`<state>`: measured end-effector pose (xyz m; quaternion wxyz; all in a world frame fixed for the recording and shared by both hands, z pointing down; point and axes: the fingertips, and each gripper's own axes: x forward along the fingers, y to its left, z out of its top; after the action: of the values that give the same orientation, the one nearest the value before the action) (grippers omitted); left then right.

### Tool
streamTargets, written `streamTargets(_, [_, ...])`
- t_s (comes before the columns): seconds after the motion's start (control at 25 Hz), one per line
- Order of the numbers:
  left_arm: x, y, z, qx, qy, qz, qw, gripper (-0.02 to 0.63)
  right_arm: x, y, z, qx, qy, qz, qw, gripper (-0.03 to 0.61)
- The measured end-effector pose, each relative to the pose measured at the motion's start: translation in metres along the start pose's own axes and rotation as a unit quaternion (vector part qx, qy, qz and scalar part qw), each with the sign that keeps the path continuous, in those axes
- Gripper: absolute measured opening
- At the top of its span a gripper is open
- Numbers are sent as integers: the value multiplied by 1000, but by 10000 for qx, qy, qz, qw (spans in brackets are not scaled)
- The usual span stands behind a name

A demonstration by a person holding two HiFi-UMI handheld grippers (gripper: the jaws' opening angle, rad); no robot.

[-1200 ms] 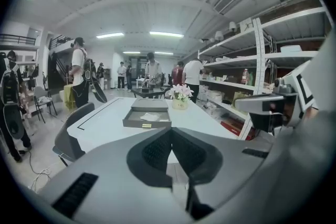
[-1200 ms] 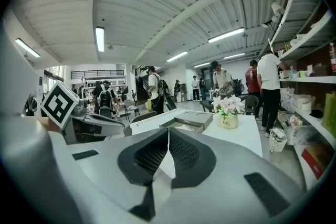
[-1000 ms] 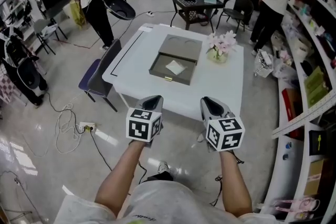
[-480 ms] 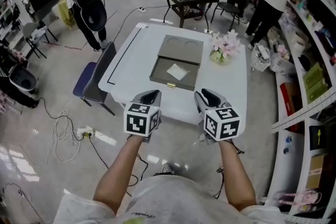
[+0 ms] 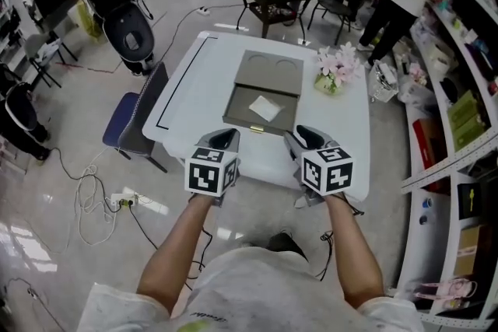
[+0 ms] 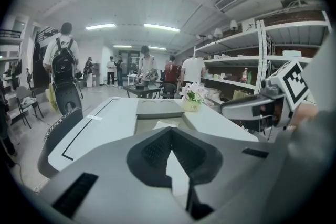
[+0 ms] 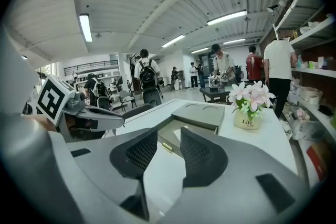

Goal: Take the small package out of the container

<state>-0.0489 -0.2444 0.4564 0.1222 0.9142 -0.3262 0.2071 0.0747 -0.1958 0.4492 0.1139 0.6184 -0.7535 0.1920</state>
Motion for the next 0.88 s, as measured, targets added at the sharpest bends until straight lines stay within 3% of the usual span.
streamTargets(0.28, [21, 18, 2, 114, 88, 179, 9997, 2, 37, -16, 3, -192, 380, 234, 9988, 164])
streamTargets(0.48, [44, 34, 5, -17, 153, 316, 9994, 1, 70, -30, -1, -304, 788, 488, 9952, 176])
streamTargets(0.88, [88, 57, 20, -289, 235, 623, 9974, 2, 133, -59, -9, -687, 1708, 1023, 9776, 176])
